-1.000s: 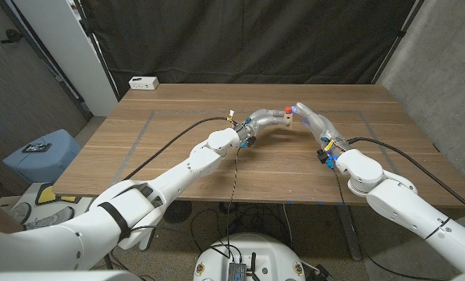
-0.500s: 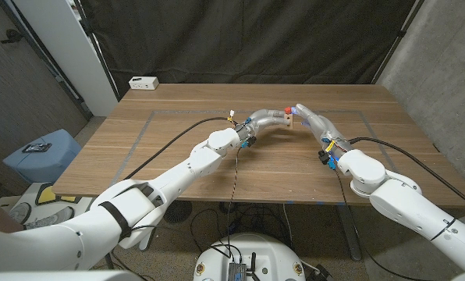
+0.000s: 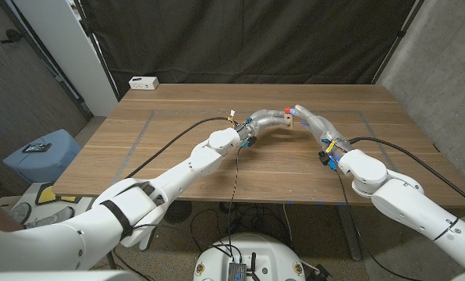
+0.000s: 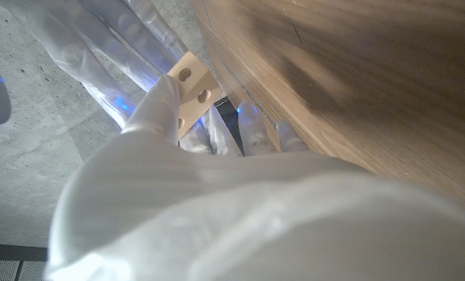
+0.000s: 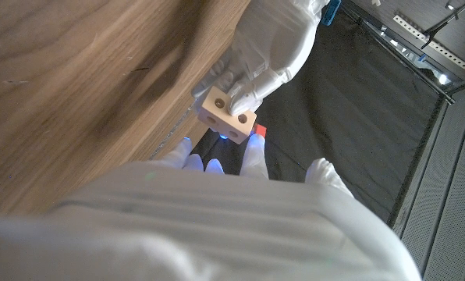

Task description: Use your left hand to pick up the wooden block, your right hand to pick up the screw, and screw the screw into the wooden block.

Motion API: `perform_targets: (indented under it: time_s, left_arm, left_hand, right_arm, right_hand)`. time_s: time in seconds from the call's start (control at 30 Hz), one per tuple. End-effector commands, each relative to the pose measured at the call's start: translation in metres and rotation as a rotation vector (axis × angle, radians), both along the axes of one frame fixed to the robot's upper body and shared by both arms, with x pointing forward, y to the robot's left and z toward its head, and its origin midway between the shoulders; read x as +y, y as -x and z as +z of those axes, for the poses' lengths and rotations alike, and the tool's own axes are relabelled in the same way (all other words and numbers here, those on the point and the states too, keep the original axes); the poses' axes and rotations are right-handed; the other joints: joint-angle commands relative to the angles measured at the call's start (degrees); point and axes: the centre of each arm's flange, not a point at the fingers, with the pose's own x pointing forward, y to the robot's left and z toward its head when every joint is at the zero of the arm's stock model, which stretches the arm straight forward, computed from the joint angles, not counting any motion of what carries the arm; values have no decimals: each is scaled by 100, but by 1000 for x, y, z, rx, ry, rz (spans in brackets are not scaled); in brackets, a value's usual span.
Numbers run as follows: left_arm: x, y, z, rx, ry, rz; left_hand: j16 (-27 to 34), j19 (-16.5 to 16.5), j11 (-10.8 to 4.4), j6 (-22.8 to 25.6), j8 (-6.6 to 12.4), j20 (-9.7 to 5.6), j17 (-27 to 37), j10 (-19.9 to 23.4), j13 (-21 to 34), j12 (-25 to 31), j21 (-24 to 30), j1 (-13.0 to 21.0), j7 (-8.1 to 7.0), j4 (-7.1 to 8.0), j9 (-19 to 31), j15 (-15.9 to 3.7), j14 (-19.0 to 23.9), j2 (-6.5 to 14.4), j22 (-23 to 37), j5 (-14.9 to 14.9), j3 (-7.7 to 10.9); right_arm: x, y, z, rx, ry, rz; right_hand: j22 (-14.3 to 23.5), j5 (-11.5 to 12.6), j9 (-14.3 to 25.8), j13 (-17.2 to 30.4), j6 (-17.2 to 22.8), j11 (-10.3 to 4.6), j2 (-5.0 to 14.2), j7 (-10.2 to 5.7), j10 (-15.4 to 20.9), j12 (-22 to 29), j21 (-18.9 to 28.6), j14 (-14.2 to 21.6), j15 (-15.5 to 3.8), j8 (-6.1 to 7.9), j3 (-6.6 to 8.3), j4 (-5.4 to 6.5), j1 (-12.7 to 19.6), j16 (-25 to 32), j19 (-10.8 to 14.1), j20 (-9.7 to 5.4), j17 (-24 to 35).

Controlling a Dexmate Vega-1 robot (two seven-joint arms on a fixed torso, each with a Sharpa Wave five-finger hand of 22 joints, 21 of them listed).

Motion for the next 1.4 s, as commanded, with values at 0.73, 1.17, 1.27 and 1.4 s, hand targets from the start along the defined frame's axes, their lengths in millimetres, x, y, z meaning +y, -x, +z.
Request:
perform_targets:
  time_s: [0.73,1.17,1.27,1.4]
  left_arm:
    - [-7,-2,4,-6,-12,-8]
    - [-8,1,2,-10,-9,-8]
    - [-8,2,2,-12,-9,-8]
    - [-8,3,1,-13,-10,-8]
  left_hand:
    - [37,63,9,230,48,-3,16,54,152,84,19,-107,187,455,10,-144,61,171,11,31,482]
    - [36,65,10,232,49,-7,17,51,153,85,19,-108,188,455,10,-153,58,167,11,30,478]
    - [36,64,13,231,48,-8,16,48,153,84,19,-108,188,455,10,-150,61,167,11,30,480]
    - [36,63,8,224,46,-12,15,51,153,85,18,-102,180,450,10,-149,62,166,11,31,482]
  right_arm:
    - [-17,4,2,2,-20,-18]
    - [-30,5,0,-1,-37,-39]
    - [-31,5,1,2,-36,-41]
    - [-32,5,1,-1,-32,-47]
  right_hand:
    - [8,47,-2,10,41,-61,26,-32,12,39,28,-254,-1,27,75,-15,-47,33,-18,-18,-9]
    - [8,46,-2,10,-13,-30,22,-12,28,41,28,-240,-4,3,89,-25,-49,37,-14,-15,-12]
    - [8,45,-1,10,-130,-14,17,-50,11,33,29,-245,-6,-35,93,-27,-57,35,-12,-14,-11]
    - [8,44,3,11,-254,32,9,-132,-21,21,25,-251,-7,-61,96,-30,-67,33,-22,-4,-10]
